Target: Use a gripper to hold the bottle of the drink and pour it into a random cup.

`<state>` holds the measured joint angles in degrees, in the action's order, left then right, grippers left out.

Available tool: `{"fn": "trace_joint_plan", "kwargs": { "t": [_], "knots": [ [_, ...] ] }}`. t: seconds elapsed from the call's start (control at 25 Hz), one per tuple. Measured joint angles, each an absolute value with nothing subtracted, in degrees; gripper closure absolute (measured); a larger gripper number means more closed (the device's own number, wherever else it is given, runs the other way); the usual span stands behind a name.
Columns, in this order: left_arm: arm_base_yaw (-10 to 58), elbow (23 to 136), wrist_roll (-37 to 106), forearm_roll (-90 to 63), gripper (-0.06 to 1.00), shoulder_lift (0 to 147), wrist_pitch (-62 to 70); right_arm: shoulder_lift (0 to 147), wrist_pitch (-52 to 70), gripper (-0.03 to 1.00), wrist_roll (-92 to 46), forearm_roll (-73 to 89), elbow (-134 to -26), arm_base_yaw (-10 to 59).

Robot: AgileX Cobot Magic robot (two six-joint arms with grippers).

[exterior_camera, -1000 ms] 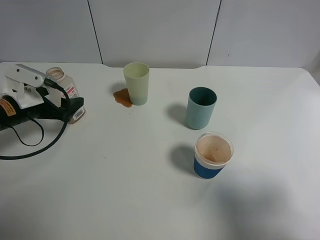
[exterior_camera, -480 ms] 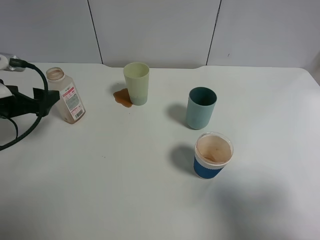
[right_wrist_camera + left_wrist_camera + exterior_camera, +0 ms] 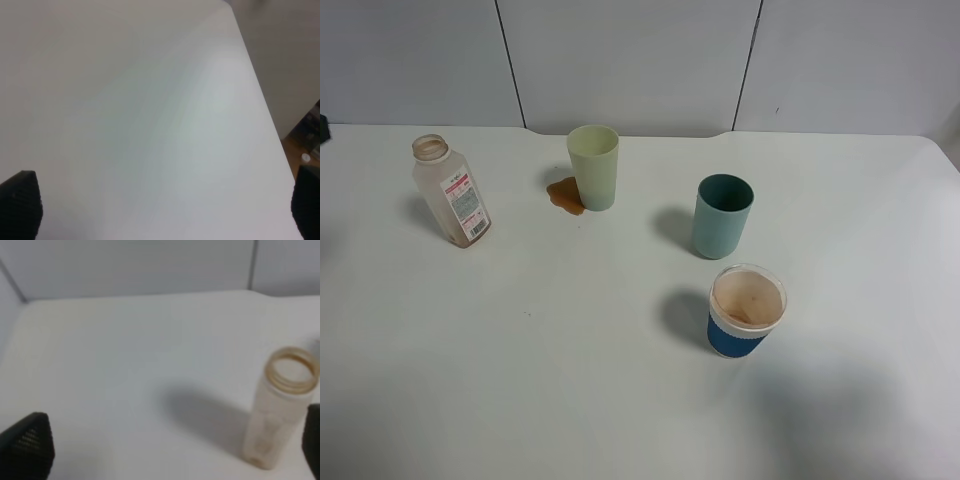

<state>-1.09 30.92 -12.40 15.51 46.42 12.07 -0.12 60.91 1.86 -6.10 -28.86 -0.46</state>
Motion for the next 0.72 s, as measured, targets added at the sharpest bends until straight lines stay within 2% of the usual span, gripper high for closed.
{"fn": "trace_joint_plan", "kwargs": {
  "t": [0.4,0.72],
  "knots": [
    [-1.09,51.25,-1.90,12.65,-0.04,36.07,45.29,-0.12,60.91,-0.02,1.86,-6.10,-28.86,-0.46],
    [-1.09,52.79,3.75,3.75,-0.04,24.47,56.03,-0.12,60.91,-0.02,1.86,-6.10,-28.86,-0.46]
  ]
}}
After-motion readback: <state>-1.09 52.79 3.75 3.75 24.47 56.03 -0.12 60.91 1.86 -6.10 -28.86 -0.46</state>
